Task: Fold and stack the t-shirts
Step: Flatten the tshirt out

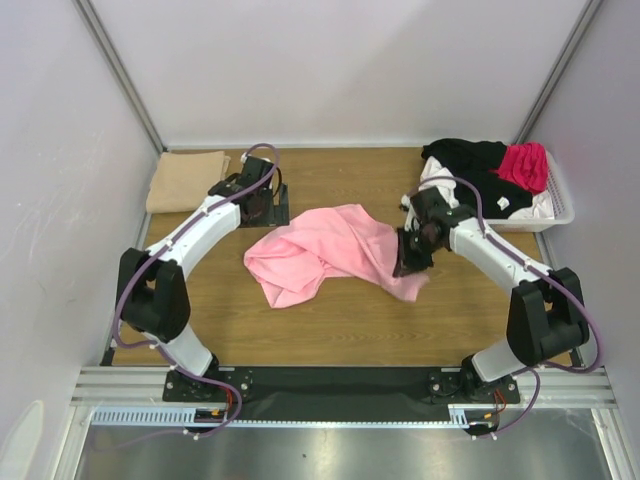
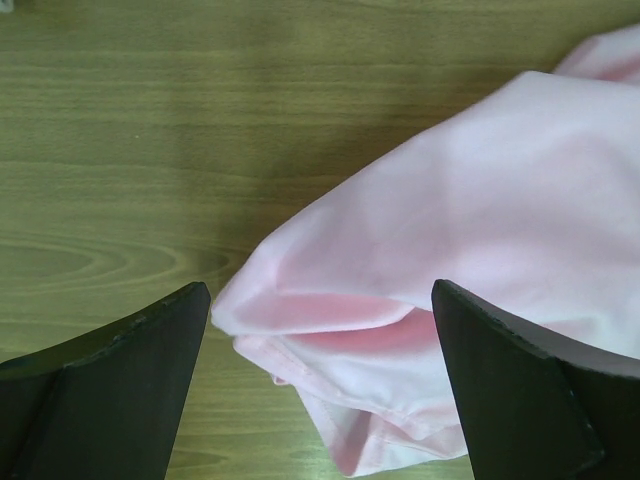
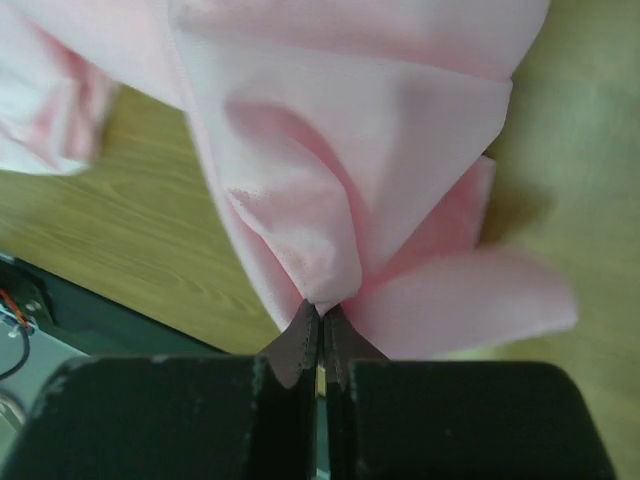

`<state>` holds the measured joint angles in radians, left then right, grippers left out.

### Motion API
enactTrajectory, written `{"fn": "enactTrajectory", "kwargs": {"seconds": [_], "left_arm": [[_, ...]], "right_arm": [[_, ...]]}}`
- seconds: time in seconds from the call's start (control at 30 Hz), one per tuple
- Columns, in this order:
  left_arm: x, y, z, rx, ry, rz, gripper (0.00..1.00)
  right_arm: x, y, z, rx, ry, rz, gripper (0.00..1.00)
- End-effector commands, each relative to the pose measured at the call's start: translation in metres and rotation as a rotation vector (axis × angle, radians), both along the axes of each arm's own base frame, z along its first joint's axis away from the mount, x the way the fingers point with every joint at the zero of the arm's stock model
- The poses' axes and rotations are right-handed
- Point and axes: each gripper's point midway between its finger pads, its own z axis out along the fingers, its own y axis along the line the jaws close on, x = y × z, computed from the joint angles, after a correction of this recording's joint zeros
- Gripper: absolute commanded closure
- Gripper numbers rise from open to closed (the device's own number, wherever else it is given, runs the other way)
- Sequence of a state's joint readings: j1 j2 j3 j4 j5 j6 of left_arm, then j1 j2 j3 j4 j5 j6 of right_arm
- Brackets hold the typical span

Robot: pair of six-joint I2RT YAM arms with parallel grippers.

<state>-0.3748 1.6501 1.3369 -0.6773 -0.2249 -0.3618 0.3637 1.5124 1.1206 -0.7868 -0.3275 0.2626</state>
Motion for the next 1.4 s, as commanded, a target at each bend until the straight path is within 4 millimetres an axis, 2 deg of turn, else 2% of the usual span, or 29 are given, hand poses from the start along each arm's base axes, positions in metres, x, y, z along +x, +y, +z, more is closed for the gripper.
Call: {"fn": "enactTrajectory", "kwargs": {"seconds": [0.0, 0.13, 0.23, 0.27, 0.37, 0.57, 0.77, 0.83, 0.93, 1.03, 1.07, 1.1, 1.13, 1.17, 1.23, 1.3, 1.37], "left_arm": [[0.011, -0.007, 0.011, -0.023, -0.017, -0.036, 0.00], [0.013, -0.012, 0.009, -0.040, -0.012, -0.050, 0.00], [0.011, -0.016, 0.005, -0.059, -0.002, -0.065, 0.00], [0.009, -0.017, 0.003, -0.066, 0.005, -0.071, 0.00], [0.001, -0.015, -0.006, -0.069, 0.020, -0.059, 0.00], [-0.012, -0.009, -0.025, -0.053, 0.070, -0.040, 0.00], [-0.020, -0.009, -0.037, -0.057, 0.123, -0.029, 0.00], [-0.022, -0.011, -0.038, -0.067, 0.130, -0.026, 0.00], [-0.026, -0.011, -0.043, -0.072, 0.149, -0.021, 0.00], [-0.029, -0.010, -0.047, -0.066, 0.165, -0.016, 0.00], [-0.030, -0.009, -0.048, -0.061, 0.167, -0.015, 0.00], [-0.030, -0.008, -0.048, -0.059, 0.168, -0.015, 0.00], [-0.029, -0.008, -0.047, -0.059, 0.163, -0.015, 0.00], [-0.029, -0.009, -0.047, -0.062, 0.163, -0.019, 0.00], [-0.029, -0.010, -0.050, -0.063, 0.170, -0.022, 0.00], [-0.028, -0.011, -0.050, -0.070, 0.168, -0.028, 0.00], [-0.028, -0.012, -0.053, -0.071, 0.175, -0.025, 0.00]], "right_arm": [[-0.023, -0.019, -0.002, -0.077, 0.049, -0.113, 1.00], [-0.044, -0.034, -0.025, -0.142, 0.117, -0.188, 1.00], [-0.049, -0.039, -0.032, -0.138, 0.115, -0.282, 1.00], [-0.058, -0.043, -0.042, -0.143, 0.138, -0.301, 1.00], [-0.068, -0.046, -0.048, -0.118, 0.132, -0.388, 1.00], [-0.068, -0.052, -0.050, -0.095, 0.079, -0.462, 1.00], [-0.078, -0.054, -0.068, -0.119, 0.139, -0.466, 1.00], [-0.071, -0.053, -0.064, -0.110, 0.117, -0.471, 1.00], [-0.065, -0.061, -0.064, -0.129, 0.119, -0.512, 1.00], [-0.054, -0.068, -0.053, -0.119, 0.127, -0.534, 0.76], [-0.036, -0.064, -0.033, -0.093, 0.073, -0.531, 0.70], [-0.027, -0.067, -0.023, -0.093, 0.041, -0.535, 0.63], [-0.016, -0.067, -0.012, -0.090, 0.000, -0.520, 0.49], [0.007, -0.064, 0.015, -0.057, -0.081, -0.512, 0.45], [0.027, -0.065, 0.033, -0.052, -0.145, -0.496, 0.39], [0.048, -0.065, 0.040, -0.059, -0.181, -0.489, 0.38], [0.062, -0.068, 0.028, -0.080, -0.178, -0.481, 0.38]]}}
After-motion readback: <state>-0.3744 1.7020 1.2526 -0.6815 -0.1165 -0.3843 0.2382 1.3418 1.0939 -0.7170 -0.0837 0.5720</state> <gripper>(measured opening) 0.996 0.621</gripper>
